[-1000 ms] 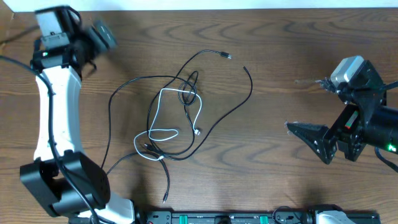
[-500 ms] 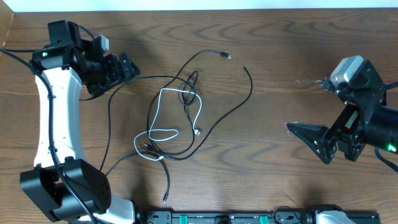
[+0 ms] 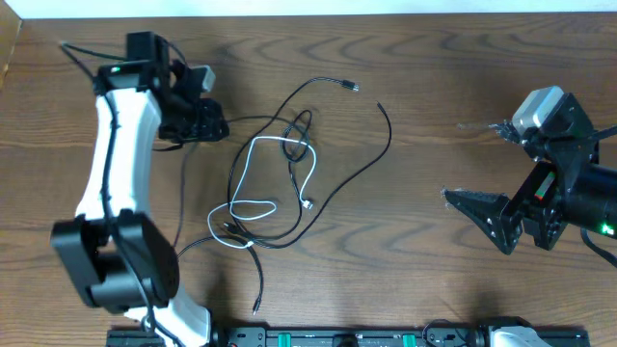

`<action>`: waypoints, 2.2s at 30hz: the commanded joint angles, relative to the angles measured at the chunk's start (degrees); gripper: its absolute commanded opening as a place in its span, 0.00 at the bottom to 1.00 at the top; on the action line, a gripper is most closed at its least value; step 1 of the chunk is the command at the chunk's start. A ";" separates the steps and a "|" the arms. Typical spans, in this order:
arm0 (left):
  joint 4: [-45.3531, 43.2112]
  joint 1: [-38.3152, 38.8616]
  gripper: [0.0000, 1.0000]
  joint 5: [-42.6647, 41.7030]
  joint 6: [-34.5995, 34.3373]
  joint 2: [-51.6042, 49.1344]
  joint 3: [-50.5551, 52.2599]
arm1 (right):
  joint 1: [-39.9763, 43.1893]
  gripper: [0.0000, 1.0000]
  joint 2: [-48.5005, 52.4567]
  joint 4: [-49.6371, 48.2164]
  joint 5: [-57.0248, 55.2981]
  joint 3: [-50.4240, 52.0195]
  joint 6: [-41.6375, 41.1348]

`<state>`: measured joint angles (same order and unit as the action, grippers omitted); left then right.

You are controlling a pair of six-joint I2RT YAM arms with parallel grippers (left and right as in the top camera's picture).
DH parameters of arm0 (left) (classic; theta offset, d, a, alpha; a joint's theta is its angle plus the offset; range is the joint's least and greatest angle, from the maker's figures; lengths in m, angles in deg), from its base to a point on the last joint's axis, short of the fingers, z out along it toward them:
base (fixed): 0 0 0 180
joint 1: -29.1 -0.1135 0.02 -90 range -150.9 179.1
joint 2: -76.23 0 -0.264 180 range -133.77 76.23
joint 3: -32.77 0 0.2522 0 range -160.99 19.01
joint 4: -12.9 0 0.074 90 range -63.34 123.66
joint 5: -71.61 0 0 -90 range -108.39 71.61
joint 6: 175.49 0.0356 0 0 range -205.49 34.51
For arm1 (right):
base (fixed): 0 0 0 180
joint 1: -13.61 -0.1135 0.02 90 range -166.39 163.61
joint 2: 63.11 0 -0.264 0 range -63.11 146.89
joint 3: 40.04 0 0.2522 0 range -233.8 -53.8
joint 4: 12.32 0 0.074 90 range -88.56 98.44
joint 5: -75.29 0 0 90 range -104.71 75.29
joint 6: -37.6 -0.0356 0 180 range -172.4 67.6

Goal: Untangle cables

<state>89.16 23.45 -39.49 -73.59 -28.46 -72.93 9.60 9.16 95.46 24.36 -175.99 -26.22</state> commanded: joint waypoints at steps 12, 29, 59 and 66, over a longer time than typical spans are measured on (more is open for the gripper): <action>-14.82 -0.09 0.08 2.34 -6.95 0.22 -0.22 | -0.37 0.99 0.00 0.09 0.92 -0.37 0.44; -25.94 2.60 0.07 -0.94 -17.16 0.24 -0.22 | -0.37 0.99 0.00 0.00 1.01 -0.37 0.37; -25.49 4.09 0.07 -5.90 -22.71 0.22 -0.22 | -8.66 0.66 44.22 -36.87 -3.37 0.70 -19.87; -25.55 4.07 0.07 -8.52 -29.64 0.22 -0.22 | -13.55 0.57 56.50 -47.93 0.46 0.70 -24.74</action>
<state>63.69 27.63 -45.59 -98.20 -29.11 -72.78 -2.31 63.39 49.47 21.12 -175.05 -46.73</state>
